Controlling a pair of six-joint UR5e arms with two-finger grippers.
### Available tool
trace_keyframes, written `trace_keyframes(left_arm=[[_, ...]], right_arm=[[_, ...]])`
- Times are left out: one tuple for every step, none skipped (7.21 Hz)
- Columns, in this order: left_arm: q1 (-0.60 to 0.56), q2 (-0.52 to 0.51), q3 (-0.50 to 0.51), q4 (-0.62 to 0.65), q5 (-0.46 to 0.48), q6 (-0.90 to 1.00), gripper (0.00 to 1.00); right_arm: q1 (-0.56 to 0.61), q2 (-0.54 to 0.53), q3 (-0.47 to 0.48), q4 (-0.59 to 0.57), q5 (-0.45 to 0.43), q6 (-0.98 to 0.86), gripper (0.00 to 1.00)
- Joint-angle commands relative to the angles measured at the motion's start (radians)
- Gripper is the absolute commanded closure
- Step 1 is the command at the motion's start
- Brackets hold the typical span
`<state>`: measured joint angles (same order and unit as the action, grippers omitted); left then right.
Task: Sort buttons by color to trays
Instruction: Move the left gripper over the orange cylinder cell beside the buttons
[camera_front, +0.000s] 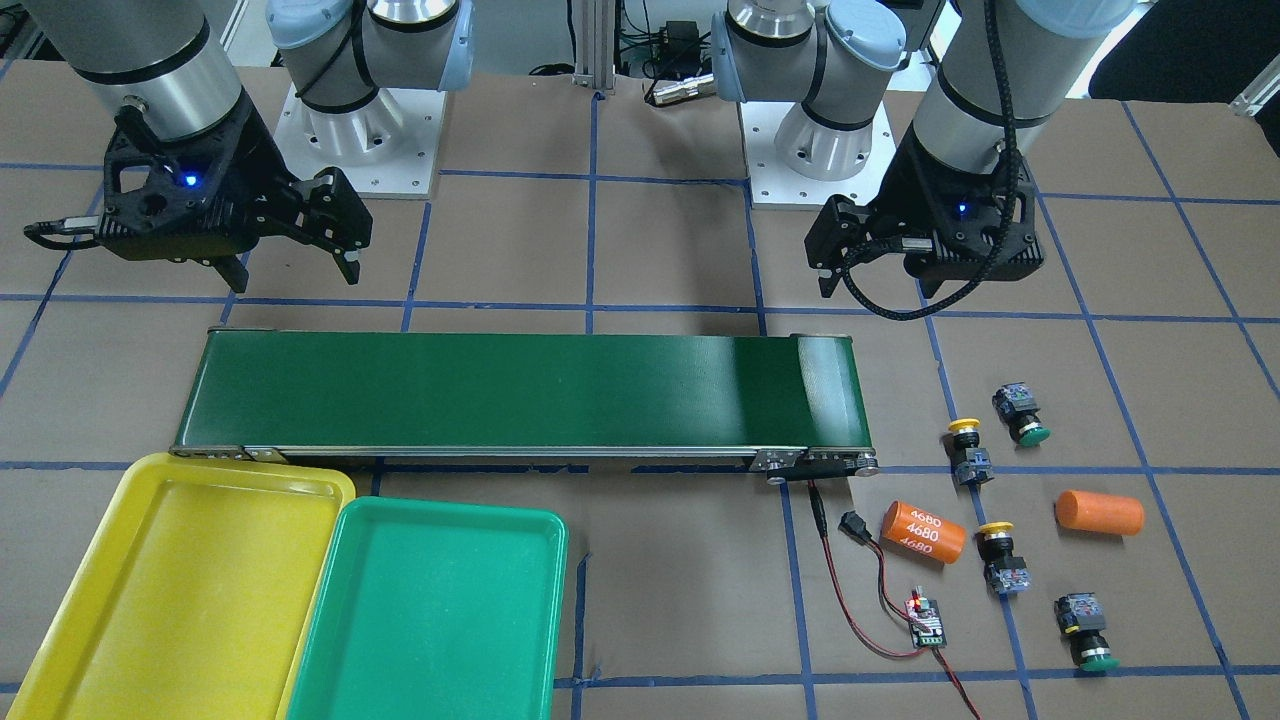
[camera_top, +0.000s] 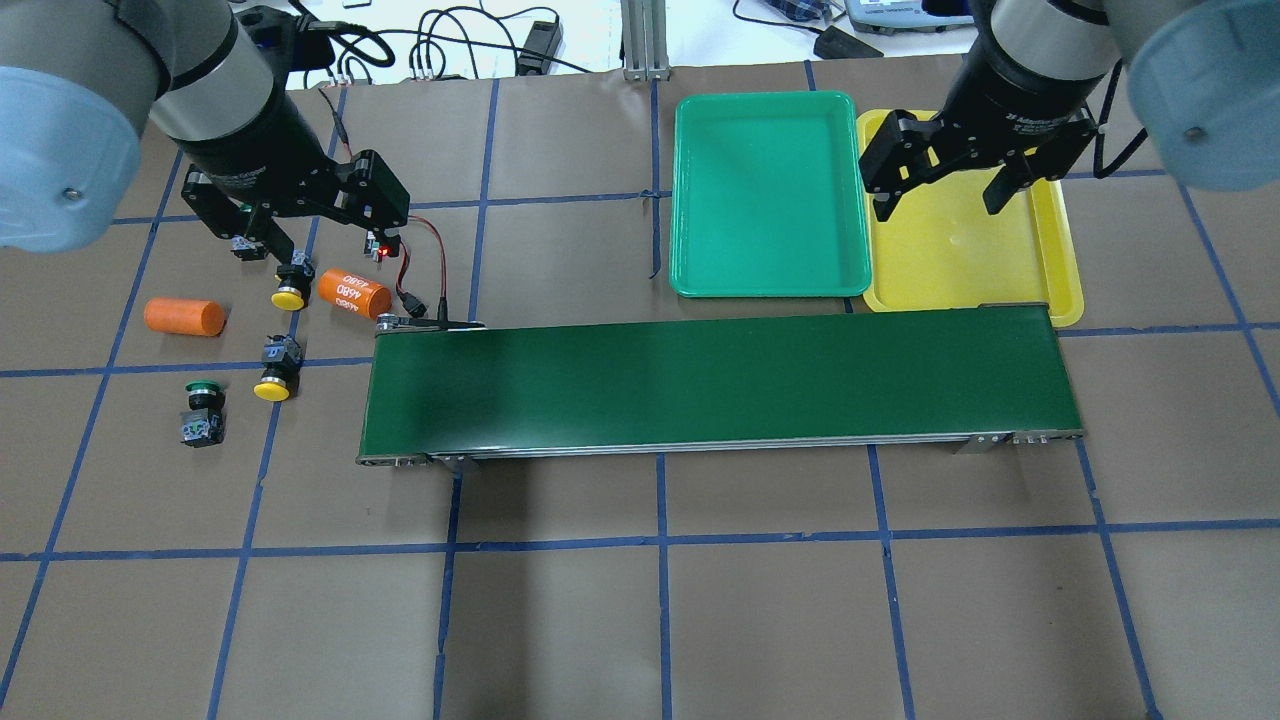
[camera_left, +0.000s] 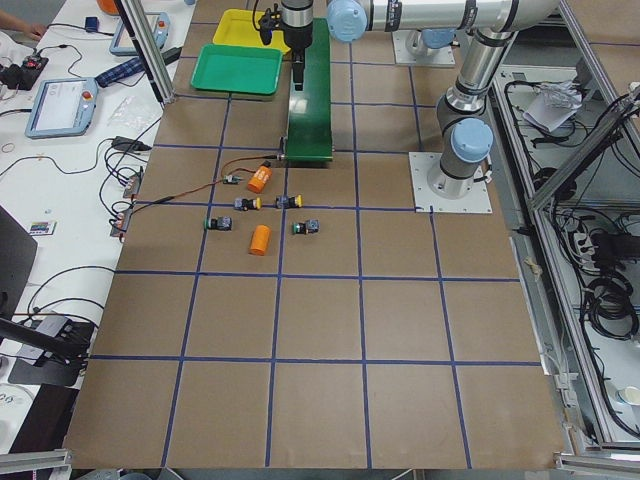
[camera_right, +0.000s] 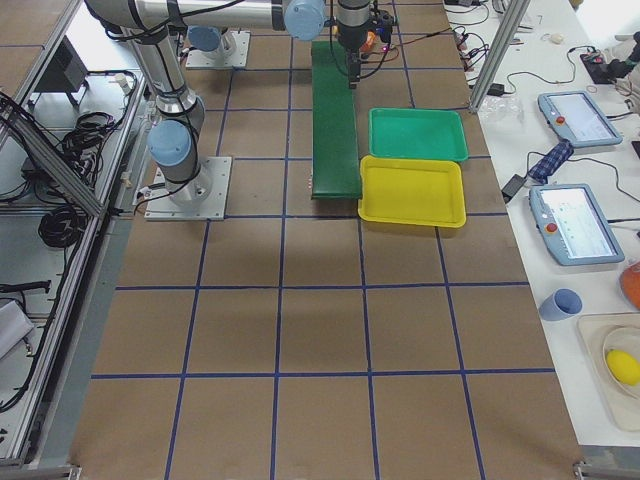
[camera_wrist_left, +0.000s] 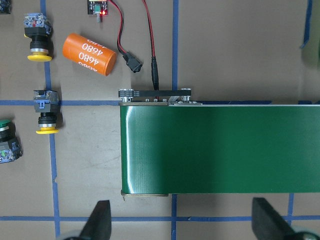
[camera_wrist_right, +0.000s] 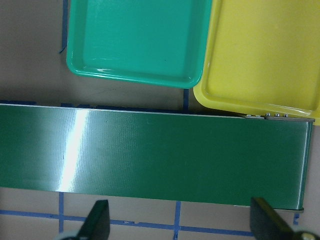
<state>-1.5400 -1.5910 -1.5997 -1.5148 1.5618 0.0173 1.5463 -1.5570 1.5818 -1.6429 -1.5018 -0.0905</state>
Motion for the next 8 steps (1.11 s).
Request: trace_keyframes(left_arm=[[0.000, 0.000, 0.003, 0.002, -0.005, 0.001, 0.00], [-0.002, 0.003, -0.003, 0.001, -0.002, 0.001, 0.00], [-0.002, 0.002, -0.003, 0.001, -0.009, 0.000, 0.00], [-0.003, 0.003, -0.005, 0.001, -0.009, 0.000, 0.00], [-0.003, 0.012, -0.017, 0.001, -0.012, 0.000, 0.00], [-0.003, 0.008, -0.017, 0.001, -0.005, 0.000, 0.00], [-0.003, 0.014, -0.008, 0.004, -0.002, 0.000, 0.00], [-0.002, 0.017, -0.015, 0.001, 0.000, 0.000, 0.00]], right_arm=[[-0.005, -0.009, 0.013, 0.000, -0.002, 0.000, 0.00], [0.000, -0.011, 0.015, 0.000, -0.002, 0.002, 0.00], [0.000, -0.011, 0.015, -0.002, -0.003, 0.002, 0.00], [0.000, -0.009, 0.014, -0.002, -0.006, 0.003, 0.00], [0.003, -0.014, 0.001, -0.006, -0.008, 0.005, 0.00], [0.003, -0.009, -0.002, -0.015, -0.005, 0.008, 0.00], [0.003, -0.012, -0.003, -0.017, -0.006, 0.003, 0.00], [0.003, -0.005, -0.002, -0.014, -0.006, 0.003, 0.00]])
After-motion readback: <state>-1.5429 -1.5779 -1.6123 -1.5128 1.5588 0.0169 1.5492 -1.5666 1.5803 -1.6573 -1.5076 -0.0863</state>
